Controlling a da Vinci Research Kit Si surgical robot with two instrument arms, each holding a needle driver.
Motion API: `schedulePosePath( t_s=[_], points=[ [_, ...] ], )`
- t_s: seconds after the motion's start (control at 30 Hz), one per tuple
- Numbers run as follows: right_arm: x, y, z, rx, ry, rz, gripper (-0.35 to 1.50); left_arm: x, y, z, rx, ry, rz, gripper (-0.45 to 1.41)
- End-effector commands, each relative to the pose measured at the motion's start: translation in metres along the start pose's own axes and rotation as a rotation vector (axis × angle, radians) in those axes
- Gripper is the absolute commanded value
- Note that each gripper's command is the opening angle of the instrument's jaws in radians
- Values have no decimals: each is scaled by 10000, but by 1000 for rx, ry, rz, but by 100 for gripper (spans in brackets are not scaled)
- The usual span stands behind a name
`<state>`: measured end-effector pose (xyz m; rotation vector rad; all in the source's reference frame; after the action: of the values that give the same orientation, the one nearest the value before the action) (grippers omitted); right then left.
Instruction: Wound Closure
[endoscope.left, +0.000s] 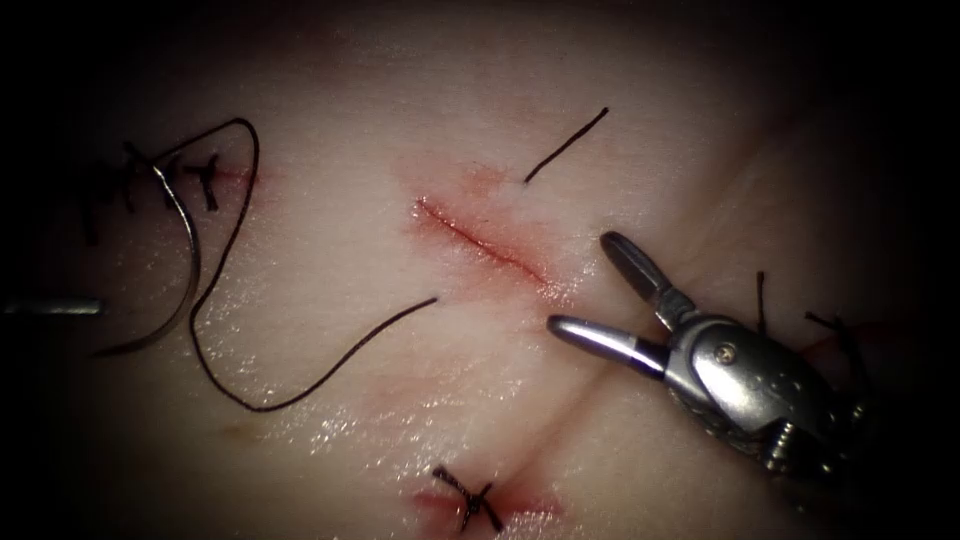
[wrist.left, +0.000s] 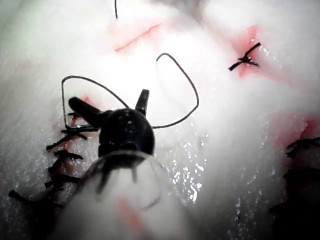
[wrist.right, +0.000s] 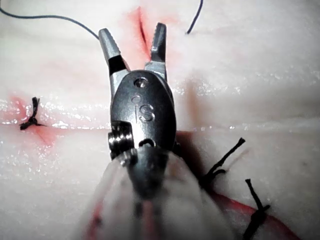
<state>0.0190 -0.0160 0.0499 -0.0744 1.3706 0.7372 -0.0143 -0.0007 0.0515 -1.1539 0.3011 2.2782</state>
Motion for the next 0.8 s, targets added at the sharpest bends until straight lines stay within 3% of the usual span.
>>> schedulePosePath(
  t_s=[0.03, 0.17, 0.3, 0.47, 0.8],
  points=[
    [-2, -5, 3, 4, 0, 1, 119, -2, 1, 15, 9, -6, 19, 93],
    [3, -11, -5, 8, -1, 3, 114, -10, -9, 44, 48, -43, 148, 76],
    [6, -17, -10, 9, -1, 4, 114, -23, -19, 68, 91, -87, 242, 72],
    [7, -21, -11, 9, -1, 3, 113, -41, -28, 92, 91, -126, 277, 67],
    [5, -25, -12, 10, -5, -1, 111, -68, -30, 113, 63, -186, 335, 52]
  ],
)
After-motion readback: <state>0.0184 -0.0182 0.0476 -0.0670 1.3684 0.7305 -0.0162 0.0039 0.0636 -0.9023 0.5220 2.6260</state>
